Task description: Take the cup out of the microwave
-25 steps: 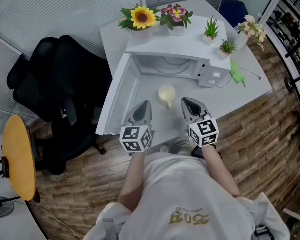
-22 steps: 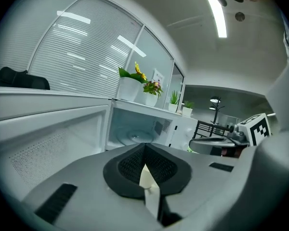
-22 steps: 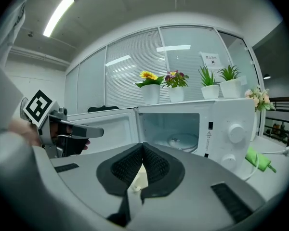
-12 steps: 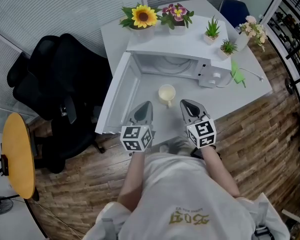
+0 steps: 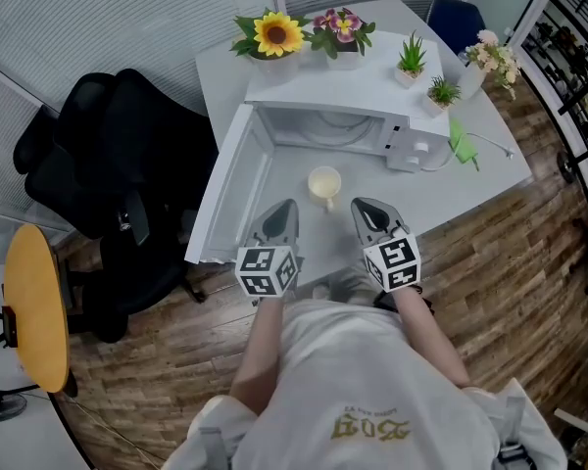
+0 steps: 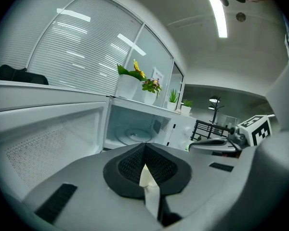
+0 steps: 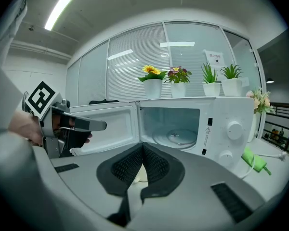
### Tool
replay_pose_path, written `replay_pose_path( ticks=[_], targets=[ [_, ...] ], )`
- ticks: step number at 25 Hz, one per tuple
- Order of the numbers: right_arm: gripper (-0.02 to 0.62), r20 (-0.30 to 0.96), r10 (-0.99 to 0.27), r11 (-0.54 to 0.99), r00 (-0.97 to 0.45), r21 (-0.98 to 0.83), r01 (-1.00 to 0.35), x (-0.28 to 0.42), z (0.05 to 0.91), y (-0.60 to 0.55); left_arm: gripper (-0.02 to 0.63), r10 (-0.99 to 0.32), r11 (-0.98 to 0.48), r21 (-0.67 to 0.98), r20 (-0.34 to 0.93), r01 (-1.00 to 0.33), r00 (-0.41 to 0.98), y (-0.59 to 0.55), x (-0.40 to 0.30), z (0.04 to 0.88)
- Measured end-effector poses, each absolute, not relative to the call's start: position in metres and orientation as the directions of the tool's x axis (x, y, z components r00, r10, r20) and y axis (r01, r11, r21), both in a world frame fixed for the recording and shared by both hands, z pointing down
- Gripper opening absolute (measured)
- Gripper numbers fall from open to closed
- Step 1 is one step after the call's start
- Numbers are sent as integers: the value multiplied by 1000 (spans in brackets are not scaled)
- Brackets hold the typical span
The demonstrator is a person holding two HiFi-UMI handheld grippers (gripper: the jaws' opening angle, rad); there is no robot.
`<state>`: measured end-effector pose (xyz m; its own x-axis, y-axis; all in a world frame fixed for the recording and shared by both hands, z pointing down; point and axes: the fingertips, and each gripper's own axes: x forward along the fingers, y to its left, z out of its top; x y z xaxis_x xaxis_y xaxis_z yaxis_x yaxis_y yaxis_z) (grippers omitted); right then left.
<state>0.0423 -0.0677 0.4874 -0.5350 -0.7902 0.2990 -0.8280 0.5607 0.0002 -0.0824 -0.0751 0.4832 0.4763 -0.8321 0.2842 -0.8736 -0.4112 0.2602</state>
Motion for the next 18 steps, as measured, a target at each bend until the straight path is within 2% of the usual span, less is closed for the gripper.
replay_pose_path(
  ticks=[18],
  targets=[
    [11,318,-788,548,-527,-28,-836,43,492,-64,14,-833,-398,277,290,-875,471,-72,-92,488]
  ],
)
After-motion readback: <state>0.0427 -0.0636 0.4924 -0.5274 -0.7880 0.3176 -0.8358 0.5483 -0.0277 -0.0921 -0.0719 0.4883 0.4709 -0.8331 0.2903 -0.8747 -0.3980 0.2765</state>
